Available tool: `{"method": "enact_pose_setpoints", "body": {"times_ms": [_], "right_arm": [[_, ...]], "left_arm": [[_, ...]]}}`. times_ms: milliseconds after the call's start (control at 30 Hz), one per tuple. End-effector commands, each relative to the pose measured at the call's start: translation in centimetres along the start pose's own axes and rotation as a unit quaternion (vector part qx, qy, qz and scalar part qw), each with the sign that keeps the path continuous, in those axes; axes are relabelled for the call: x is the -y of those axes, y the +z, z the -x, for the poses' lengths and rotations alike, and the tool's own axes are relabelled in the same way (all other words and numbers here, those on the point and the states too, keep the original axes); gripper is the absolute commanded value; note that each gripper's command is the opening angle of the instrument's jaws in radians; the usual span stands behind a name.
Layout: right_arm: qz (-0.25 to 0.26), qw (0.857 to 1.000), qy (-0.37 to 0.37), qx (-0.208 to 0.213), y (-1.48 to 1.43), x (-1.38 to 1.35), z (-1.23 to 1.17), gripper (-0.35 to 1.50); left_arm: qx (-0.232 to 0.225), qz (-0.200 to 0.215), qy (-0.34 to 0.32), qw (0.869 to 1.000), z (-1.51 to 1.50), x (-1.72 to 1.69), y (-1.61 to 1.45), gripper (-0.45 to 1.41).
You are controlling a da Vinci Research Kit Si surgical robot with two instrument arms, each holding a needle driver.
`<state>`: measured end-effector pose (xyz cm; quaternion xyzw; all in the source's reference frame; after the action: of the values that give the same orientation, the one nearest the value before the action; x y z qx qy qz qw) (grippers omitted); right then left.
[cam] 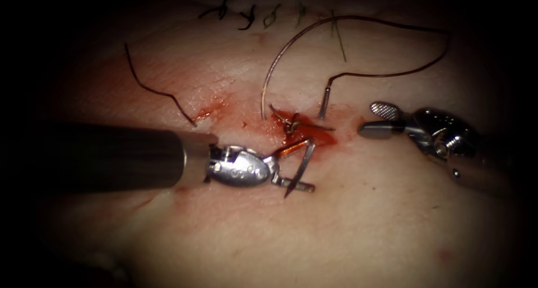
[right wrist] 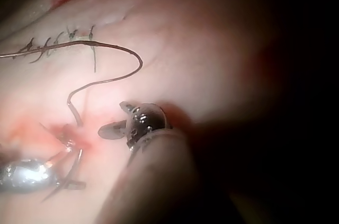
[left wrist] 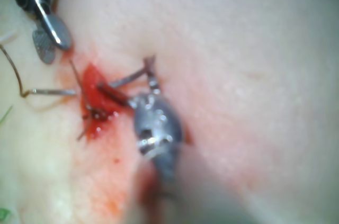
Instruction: Wound Closure
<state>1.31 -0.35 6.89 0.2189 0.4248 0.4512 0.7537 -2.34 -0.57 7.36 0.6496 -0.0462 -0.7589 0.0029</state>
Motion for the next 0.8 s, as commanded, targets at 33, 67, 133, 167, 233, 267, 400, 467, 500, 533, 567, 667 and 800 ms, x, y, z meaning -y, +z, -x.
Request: {"method": "enact_pose_setpoints", "body": {"times_ms": [33,67,133,167,233,267,400,467,500,533,567,667,800], "right_arm": [[-0.002,1.000,0.000,0.000,0.09,0.01,0.05,1.32],[-0.002,1.000,0.000,0.000,0.09,0.01,0.05,1.32],[-0.002,1.000,0.002,0.000,0.10,0.01,0.07,1.32],[-0.002,1.000,0.002,0.000,0.10,0.01,0.07,1.32],[-0.001,1.000,0.005,0.000,0.10,0.01,0.08,1.32],[-0.001,1.000,0.005,0.000,0.10,0.01,0.08,1.32],[-0.002,1.000,0.005,0.000,0.09,0.01,0.08,1.32],[-0.009,1.000,0.005,0.003,0.07,0.03,0.08,1.32],[-0.009,1.000,0.005,0.003,0.07,0.03,0.08,1.32],[-0.010,1.000,0.006,0.004,0.06,0.04,0.07,1.32],[-0.012,1.000,0.009,0.005,0.02,0.07,0.03,1.33],[-0.014,1.000,0.015,0.008,-0.05,0.12,-0.08,1.33],[-0.019,1.000,0.019,0.006,-0.14,0.20,-0.23,1.33]], "left_arm": [[-0.001,0.001,-0.002,1.000,0.03,-0.03,0.04,0.69],[-0.001,0.001,-0.002,1.000,0.03,-0.03,0.04,0.69],[-0.004,0.003,-0.002,1.000,-0.01,0.01,-0.02,0.32],[-0.006,0.005,0.000,1.000,-0.02,0.03,-0.05,0.02],[-0.002,0.000,0.000,1.000,-0.03,0.03,-0.07,-0.45],[0.002,-0.002,0.000,1.000,-0.03,0.03,-0.08,-0.45],[0.007,0.003,-0.010,1.000,-0.07,-0.01,-0.10,-0.45],[0.010,0.012,-0.027,1.000,-0.16,-0.06,-0.17,-0.45],[0.010,0.012,-0.027,1.000,-0.16,-0.06,-0.17,-0.45],[0.010,0.018,-0.031,0.999,-0.20,-0.07,-0.20,-0.45],[0.011,0.032,-0.037,0.999,-0.29,-0.11,-0.27,-0.45],[0.012,0.049,-0.043,0.998,-0.46,-0.15,-0.40,-0.45],[0.008,0.061,-0.051,0.997,-0.70,-0.17,-0.60,-0.45]]}}
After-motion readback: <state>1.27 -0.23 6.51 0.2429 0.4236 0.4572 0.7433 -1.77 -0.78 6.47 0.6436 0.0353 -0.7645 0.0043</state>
